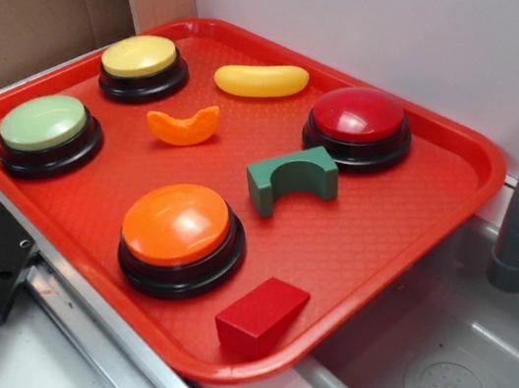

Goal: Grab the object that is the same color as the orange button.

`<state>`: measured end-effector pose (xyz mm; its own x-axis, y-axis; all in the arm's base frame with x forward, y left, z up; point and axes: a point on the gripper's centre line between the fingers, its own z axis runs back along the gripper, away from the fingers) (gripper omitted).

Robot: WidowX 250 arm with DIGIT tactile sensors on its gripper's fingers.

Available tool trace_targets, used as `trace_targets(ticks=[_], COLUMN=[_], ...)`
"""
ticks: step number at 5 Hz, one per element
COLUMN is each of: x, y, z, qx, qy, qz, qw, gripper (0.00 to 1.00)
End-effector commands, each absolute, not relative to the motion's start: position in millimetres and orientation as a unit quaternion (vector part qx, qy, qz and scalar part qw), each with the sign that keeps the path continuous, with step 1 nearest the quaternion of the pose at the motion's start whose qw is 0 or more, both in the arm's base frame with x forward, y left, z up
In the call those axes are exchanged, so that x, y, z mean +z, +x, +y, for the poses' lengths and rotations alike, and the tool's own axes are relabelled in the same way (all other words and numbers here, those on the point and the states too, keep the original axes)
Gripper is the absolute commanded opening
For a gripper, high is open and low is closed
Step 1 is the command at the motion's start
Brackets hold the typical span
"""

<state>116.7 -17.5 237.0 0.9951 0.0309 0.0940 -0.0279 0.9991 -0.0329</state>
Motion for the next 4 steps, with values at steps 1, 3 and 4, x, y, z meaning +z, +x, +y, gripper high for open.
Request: trace_targets(ticks=[1,3,4], x=[237,203,179], y=[117,196,219], z=[-17,1,9], qx=[0.015,-0.139,-0.204], qy=[-0.016,0.017,0.014], qz=[-0.047,-0.087,-0.094], qw=[0.999,0.986,0.974], gripper=[1.0,1.0,1.0])
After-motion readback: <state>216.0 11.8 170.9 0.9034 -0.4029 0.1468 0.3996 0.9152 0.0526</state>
